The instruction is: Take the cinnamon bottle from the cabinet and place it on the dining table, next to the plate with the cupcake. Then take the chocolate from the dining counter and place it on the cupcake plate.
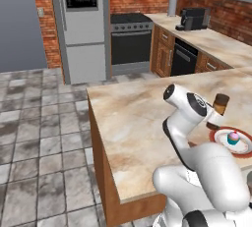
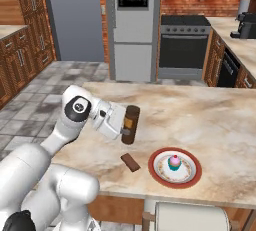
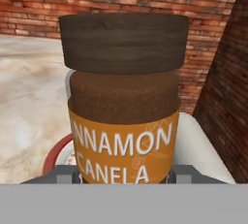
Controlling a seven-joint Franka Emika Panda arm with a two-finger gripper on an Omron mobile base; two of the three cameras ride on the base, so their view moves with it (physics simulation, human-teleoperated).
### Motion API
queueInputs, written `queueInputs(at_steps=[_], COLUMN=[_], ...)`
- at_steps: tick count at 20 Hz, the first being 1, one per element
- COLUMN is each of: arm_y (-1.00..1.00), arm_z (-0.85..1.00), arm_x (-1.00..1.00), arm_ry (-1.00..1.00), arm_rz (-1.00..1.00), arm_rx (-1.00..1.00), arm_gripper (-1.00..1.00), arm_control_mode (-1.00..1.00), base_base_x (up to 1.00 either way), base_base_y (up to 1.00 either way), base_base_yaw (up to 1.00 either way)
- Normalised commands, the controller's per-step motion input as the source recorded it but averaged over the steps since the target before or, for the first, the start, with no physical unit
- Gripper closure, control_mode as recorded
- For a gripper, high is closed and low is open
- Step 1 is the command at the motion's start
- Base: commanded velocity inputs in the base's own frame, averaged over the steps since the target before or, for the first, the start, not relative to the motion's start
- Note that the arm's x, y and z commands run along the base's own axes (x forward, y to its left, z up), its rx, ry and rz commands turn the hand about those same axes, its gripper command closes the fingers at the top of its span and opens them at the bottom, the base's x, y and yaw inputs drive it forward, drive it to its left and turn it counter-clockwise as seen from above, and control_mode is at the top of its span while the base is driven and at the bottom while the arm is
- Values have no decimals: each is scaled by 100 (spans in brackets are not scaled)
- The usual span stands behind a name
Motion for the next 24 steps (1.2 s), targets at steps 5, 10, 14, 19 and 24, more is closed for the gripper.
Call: queueInputs(at_steps=[5,10,14,19,24], arm_y=[-14,0,-3,-3,-14], arm_z=[-67,-41,-12,-21,-47], arm_x=[21,45,67,56,36], arm_ry=[0,-1,-1,0,0], arm_rz=[0,5,2,0,0], arm_rx=[0,0,0,0,0], arm_gripper=[100,100,100,100,100], arm_control_mode=[-100,-100,-100,-100,-100], base_base_x=[0,0,0,0,0], base_base_y=[0,0,0,0,0], base_base_yaw=[0,0,0,0,0])
